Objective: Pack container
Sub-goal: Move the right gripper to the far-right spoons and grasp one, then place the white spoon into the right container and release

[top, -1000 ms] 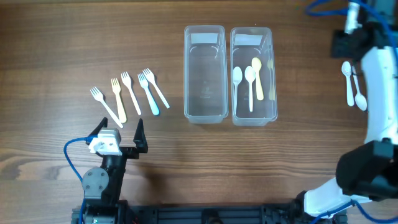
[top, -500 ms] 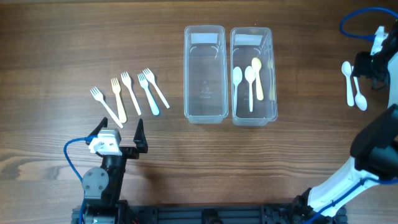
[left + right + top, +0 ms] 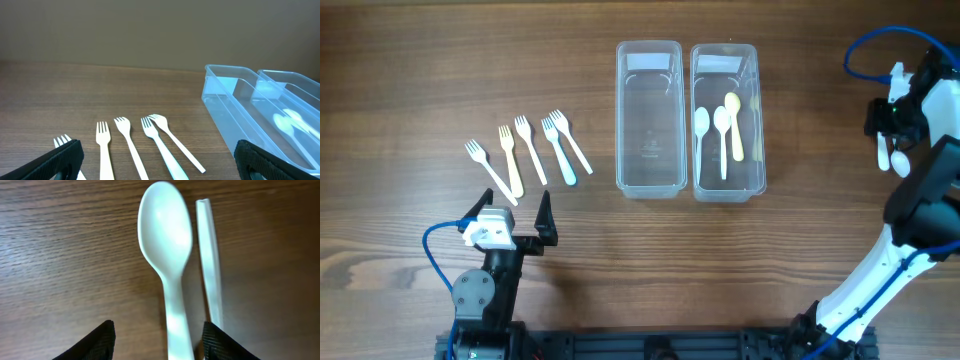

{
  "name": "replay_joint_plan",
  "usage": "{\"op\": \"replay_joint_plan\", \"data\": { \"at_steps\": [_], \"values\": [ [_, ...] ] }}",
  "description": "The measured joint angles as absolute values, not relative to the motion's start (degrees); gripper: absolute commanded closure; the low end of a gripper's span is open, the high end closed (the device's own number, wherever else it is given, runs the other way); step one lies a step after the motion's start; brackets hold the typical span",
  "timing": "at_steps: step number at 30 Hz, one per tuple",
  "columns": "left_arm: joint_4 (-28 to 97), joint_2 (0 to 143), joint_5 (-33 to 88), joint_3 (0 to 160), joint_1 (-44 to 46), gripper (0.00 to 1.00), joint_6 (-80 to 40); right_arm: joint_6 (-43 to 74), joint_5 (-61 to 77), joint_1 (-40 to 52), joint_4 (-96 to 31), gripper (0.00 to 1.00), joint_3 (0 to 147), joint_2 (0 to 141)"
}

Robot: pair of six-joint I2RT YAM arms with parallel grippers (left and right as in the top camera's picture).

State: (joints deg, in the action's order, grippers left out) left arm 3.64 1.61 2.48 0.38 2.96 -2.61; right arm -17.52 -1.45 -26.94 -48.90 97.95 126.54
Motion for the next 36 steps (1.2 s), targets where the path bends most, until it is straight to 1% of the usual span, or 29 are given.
{"op": "replay_joint_plan", "data": {
  "at_steps": [5, 7, 9, 10, 11, 12, 13, 14, 23, 28, 36],
  "values": [
    [3.6, 1.6, 2.5, 0.4, 3.0, 0.0, -2.6, -17.5, -1.3, -26.9, -47.9, 0.48, 98.0, 128.1],
    [3.6, 1.6, 2.5, 0.4, 3.0, 0.0, -2.6, -17.5, -1.2, -26.9, -47.9, 0.53, 98.0, 128.8],
    [3.6, 1.6, 2.5, 0.4, 3.0, 0.0, -2.6, -17.6, -0.9, -27.0, -47.5, 0.67, 98.0, 129.4],
    [3.6, 1.6, 2.5, 0.4, 3.0, 0.0, -2.6, -17.6, -0.8, -26.9, -47.5, 0.72, 98.0, 129.4],
    [3.6, 1.6, 2.5, 0.4, 3.0, 0.0, -2.6, -17.6, -0.6, -26.9, -47.5, 0.76, 98.0, 129.4],
    [3.6, 1.6, 2.5, 0.4, 3.0, 0.0, -2.6, -17.6, -0.4, -26.9, -47.5, 0.82, 98.0, 129.5],
    [3.6, 1.6, 2.5, 0.4, 3.0, 0.0, -2.6, -17.8, -0.4, -26.9, -47.5, 0.93, 98.0, 129.5],
    [3.6, 1.6, 2.5, 0.4, 3.0, 0.0, -2.6, -17.5, -0.2, -26.9, -47.5, 0.96, 98.0, 129.5],
    [3.6, 1.6, 2.5, 0.4, 3.0, 0.0, -2.6, -14.6, 0.0, -26.6, -48.4, 0.96, 98.1, 129.3],
    [3.6, 1.6, 2.5, 0.4, 3.0, 0.0, -2.6, -13.2, 1.7, -24.0, -50.1, 0.96, 98.9, 127.7],
    [3.6, 1.6, 2.5, 0.4, 3.0, 0.0, -2.6, -8.7, 7.3, -10.3, -51.2, 0.96, 102.0, 112.0]
  ]
}}
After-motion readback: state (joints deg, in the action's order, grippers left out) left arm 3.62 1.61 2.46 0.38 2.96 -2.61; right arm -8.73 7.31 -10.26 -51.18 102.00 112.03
